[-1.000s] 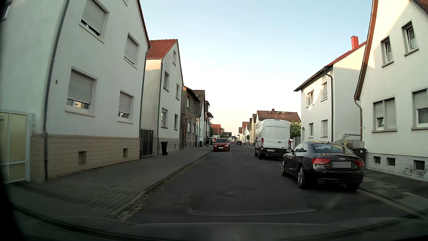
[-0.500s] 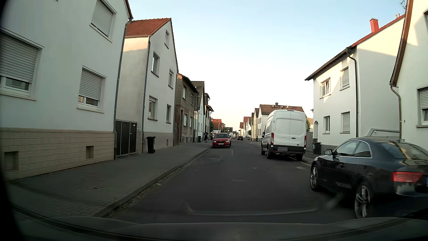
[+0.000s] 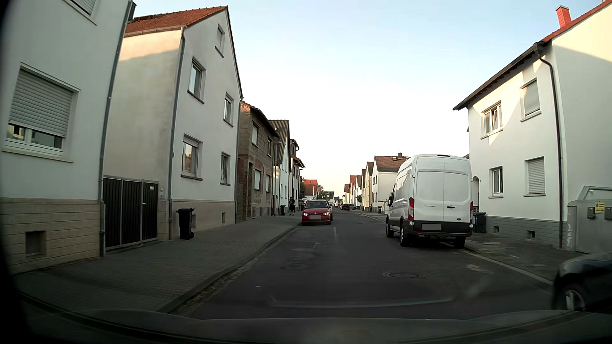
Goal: Follow the waypoints while adhering to traffic rules and regulations
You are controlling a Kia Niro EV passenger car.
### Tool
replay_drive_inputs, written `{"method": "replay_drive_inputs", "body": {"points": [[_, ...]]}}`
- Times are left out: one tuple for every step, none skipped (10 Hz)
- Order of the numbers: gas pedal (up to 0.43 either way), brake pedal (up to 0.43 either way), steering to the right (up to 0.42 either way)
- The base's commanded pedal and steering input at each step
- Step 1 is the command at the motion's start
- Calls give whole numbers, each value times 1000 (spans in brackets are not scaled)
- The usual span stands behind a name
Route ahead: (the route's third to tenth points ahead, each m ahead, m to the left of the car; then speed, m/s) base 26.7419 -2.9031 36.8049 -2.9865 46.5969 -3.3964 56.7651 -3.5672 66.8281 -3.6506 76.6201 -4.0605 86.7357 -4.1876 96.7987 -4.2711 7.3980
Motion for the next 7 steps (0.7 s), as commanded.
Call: {"method": "replay_drive_inputs", "body": {"points": [[0,30,1],[0,30,7],[0,49,7],[0,73,8],[0,110,13],[0,146,16],[0,165,16]]}}
